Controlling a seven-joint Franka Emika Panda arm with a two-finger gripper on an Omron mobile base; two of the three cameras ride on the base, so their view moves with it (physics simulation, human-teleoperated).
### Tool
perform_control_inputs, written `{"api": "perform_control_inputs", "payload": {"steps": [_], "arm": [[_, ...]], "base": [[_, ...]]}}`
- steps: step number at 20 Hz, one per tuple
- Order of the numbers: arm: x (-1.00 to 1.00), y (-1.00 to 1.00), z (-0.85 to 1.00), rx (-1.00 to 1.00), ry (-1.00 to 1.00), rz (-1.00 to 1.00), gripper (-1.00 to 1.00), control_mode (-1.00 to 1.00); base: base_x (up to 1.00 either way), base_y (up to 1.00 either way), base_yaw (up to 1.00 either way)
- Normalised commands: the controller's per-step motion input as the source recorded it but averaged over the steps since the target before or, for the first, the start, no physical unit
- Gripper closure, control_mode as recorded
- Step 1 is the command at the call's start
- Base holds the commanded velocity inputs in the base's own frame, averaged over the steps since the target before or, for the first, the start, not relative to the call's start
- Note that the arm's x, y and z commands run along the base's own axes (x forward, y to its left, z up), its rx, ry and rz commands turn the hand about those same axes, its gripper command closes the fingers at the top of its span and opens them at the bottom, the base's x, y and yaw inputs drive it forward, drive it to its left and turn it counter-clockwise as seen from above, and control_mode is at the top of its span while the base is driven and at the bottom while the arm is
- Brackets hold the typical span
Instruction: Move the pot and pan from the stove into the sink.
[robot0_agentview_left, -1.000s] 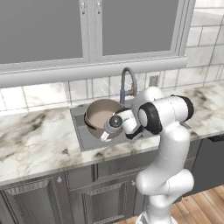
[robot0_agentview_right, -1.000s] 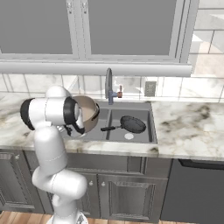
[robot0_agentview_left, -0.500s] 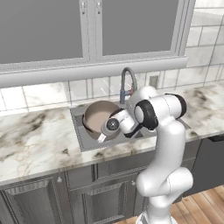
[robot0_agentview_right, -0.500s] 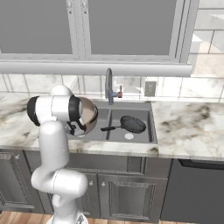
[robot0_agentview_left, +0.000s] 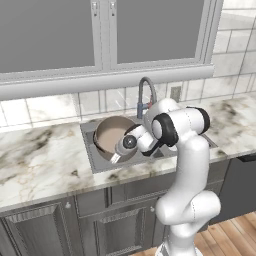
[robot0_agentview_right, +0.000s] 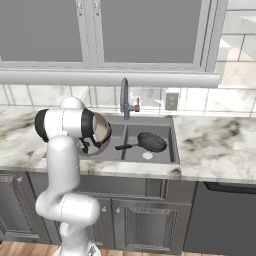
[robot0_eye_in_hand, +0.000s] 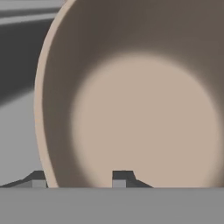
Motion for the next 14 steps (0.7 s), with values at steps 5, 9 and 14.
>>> {"api": "perform_control_inputs", "payload": {"steps": [5, 9, 14], "arm": [[-0.12, -0.06, -0.08, 0.0, 0.0, 0.0, 1.0, -1.0], [-0.45, -0.13, -0.02, 0.01, -0.02, -0.01, 1.0, -1.0], [-0.56, -0.19, -0.01, 0.02, -0.05, -0.02, 1.0, -1.0]], "base": [[0.0, 0.0, 0.0], [0.0, 0.0, 0.0], [0.0, 0.0, 0.0]]}}
